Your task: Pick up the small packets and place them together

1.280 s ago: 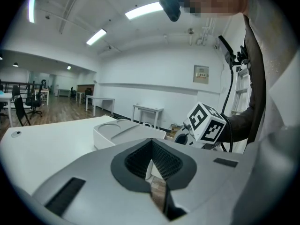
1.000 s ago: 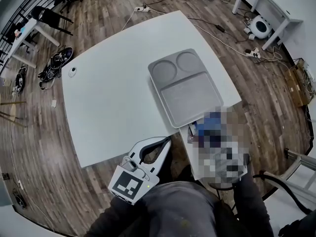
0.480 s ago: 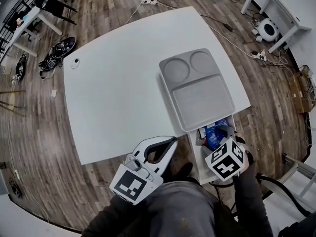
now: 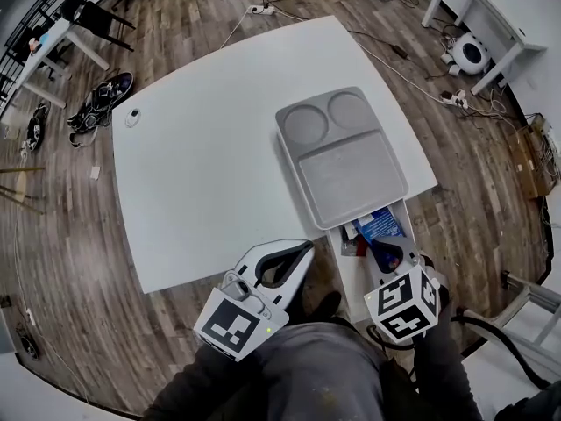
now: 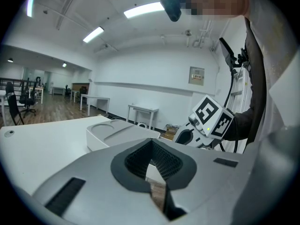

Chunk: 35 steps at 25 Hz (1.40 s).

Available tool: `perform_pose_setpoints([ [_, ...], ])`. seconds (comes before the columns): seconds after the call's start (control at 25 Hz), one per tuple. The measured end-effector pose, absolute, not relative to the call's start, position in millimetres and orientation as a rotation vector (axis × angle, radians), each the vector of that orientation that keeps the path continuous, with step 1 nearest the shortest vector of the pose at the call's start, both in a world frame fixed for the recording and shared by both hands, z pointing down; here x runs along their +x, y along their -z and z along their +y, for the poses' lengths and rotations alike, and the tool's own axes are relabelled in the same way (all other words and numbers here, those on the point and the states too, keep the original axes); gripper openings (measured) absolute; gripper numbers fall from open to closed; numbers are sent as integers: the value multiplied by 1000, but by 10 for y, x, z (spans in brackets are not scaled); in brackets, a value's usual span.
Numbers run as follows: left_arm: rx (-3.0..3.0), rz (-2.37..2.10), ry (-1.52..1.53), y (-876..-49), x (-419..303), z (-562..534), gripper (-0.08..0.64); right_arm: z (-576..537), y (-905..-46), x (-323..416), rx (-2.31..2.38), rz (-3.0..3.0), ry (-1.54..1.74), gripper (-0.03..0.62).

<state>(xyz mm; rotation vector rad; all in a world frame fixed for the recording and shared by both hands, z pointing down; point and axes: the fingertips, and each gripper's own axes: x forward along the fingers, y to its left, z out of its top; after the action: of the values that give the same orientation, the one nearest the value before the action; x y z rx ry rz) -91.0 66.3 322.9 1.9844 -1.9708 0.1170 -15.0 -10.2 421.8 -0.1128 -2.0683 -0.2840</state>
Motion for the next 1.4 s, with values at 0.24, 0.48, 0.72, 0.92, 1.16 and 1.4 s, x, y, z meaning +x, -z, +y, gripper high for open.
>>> perform_pose_setpoints([
  [0.24,2032,-1979,-131,-3094,-745,648,-9,4,-3794,42,-77,-2169,293,29],
  [0.48,2055,-1995,-142,-2968,-571,663,-9,37,-3444,166,-70,-2260,270,29],
  [0.72,2057,-2010,-136,-2966,-618,676,-9,-180,-3106,-58,-22,-2338,319,29],
  [0.92,2057,-2014,-133,-2924,-848,702,-9,-528,-2968,-610,43,-2368,381,29],
  [1.16,1983,-2014,-97,-3024,-1252,815,-9,-735,-3327,-1304,56,-2311,386,29],
  [1.4,1904,-2010,-51,-3174,-1505,914,-9,-577,-3715,-1591,-2,-2263,290,36],
])
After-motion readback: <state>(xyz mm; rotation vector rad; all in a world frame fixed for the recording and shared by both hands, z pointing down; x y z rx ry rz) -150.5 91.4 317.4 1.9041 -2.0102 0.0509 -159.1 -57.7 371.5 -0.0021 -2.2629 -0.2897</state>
